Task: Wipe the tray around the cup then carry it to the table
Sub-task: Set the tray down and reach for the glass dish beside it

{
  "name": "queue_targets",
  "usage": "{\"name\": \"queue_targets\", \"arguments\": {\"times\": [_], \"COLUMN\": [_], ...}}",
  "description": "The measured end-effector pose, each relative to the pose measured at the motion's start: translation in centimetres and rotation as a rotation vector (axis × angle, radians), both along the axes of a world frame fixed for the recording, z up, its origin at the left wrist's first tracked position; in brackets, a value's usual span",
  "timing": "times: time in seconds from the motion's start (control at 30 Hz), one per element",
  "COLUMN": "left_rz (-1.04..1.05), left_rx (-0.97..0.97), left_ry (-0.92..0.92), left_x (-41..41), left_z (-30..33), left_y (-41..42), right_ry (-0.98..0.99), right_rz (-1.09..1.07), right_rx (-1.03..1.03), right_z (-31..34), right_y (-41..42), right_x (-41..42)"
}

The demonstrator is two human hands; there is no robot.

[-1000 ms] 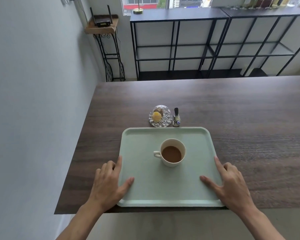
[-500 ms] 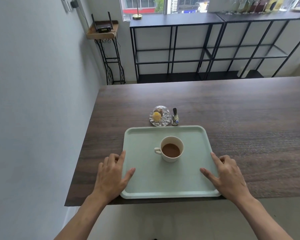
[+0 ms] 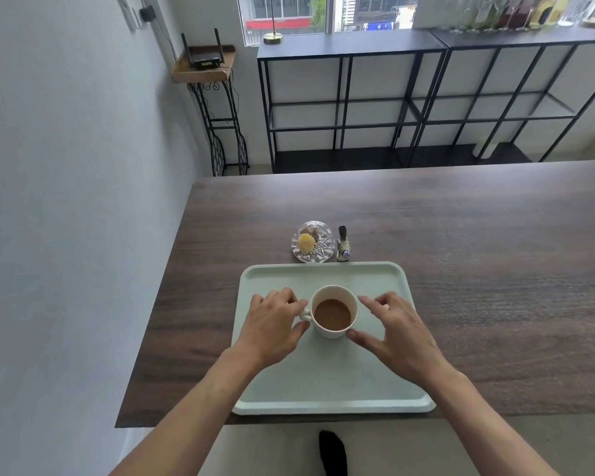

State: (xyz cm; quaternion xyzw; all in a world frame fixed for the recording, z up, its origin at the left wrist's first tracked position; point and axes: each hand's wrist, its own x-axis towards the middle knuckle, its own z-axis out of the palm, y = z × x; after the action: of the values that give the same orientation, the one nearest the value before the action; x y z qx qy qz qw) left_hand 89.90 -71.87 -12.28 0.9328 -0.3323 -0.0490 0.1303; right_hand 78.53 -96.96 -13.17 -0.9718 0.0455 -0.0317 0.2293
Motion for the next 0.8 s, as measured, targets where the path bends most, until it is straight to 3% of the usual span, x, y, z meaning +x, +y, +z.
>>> {"name": "queue_targets", "arguments": {"times": [0.63,0.8], "left_rz": [0.011,0.197], "left_rx": [-0.022,-0.076], "left_ry": [0.014,0.016], "left_x": [0.5,0.2], "left_z": [0.1,-0.1], "left_y": [1.4,5.1], "right_ry": [-0.024,-0.024], "right_rz": [0.079,-0.074], "right_rx": [-0.026,-0.012], "right_z": [-0.7,-1.0], "right_y": [0.3,-3.4], "right_x": [1.0,-0.6]}}
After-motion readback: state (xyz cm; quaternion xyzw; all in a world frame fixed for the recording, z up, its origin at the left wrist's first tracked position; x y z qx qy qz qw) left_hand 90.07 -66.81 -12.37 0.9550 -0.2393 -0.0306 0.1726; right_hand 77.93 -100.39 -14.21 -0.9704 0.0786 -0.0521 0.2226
